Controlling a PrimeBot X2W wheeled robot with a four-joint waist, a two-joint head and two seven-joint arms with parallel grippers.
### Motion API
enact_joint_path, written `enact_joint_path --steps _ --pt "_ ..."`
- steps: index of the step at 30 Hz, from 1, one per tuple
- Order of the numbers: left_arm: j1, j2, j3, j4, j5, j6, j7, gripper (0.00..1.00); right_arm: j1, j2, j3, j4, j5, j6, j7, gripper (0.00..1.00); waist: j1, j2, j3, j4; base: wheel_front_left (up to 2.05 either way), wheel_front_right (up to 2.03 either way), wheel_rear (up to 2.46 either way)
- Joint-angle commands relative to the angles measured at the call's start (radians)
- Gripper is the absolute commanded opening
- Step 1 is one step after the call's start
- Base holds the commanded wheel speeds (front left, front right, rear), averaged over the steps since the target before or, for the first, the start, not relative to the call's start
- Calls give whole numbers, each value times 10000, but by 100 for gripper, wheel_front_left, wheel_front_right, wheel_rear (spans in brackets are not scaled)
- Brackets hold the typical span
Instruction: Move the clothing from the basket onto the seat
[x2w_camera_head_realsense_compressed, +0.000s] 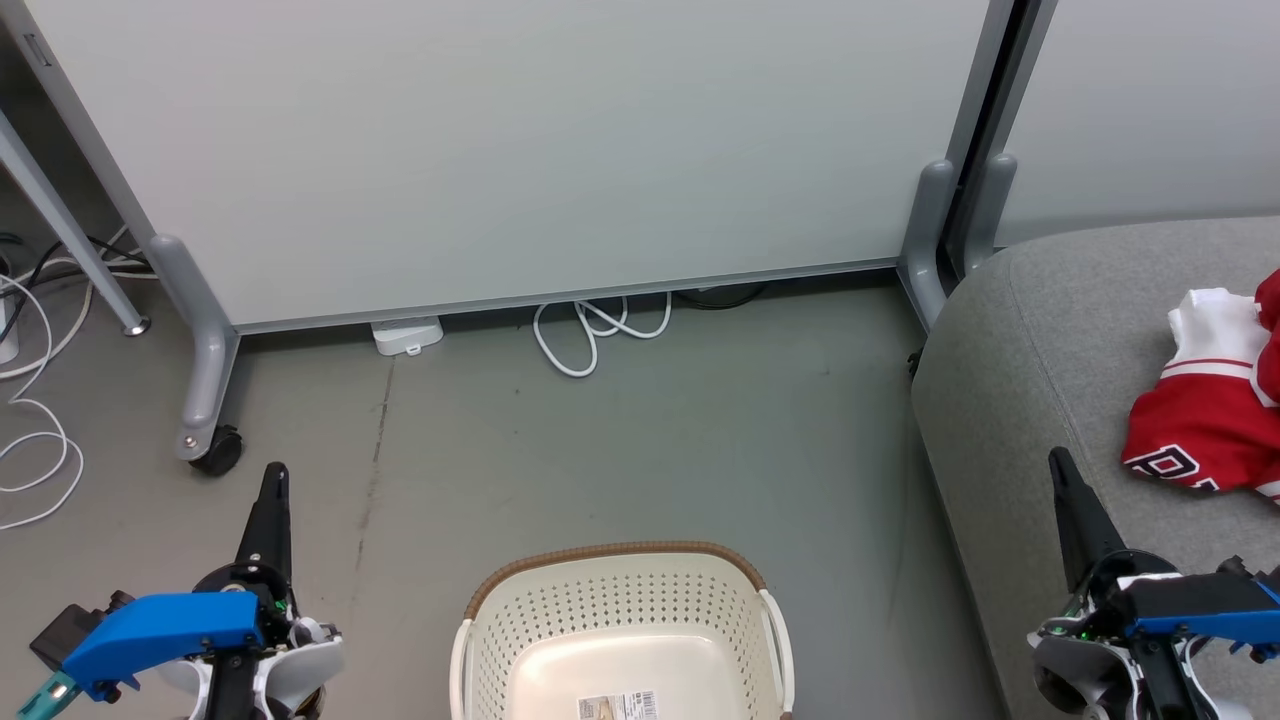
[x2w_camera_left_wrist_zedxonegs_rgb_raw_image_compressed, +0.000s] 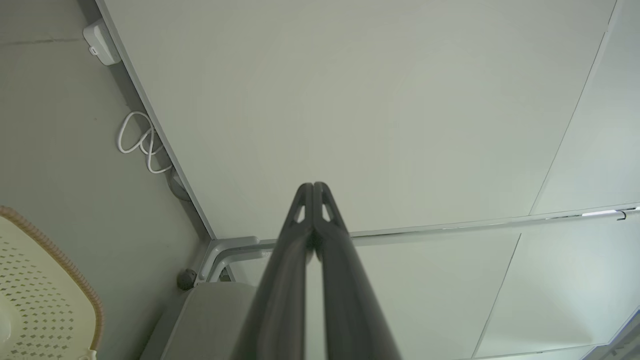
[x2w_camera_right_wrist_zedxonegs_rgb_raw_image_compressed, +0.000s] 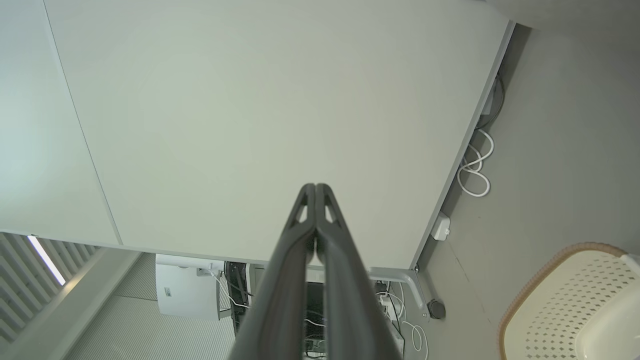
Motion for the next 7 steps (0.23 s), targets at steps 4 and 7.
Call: enact_joint_path --steps 4,7 --pt "-134 37 45 -104 -440 24 129 0 129 -13 -60 -94 456 4 155 0 0 -1 -12 5 0 0 0" --pt "-138 37 58 -121 -639 25 182 0 135 -13 -75 -111 676 4 205 0 0 -1 -21 8 0 0 0"
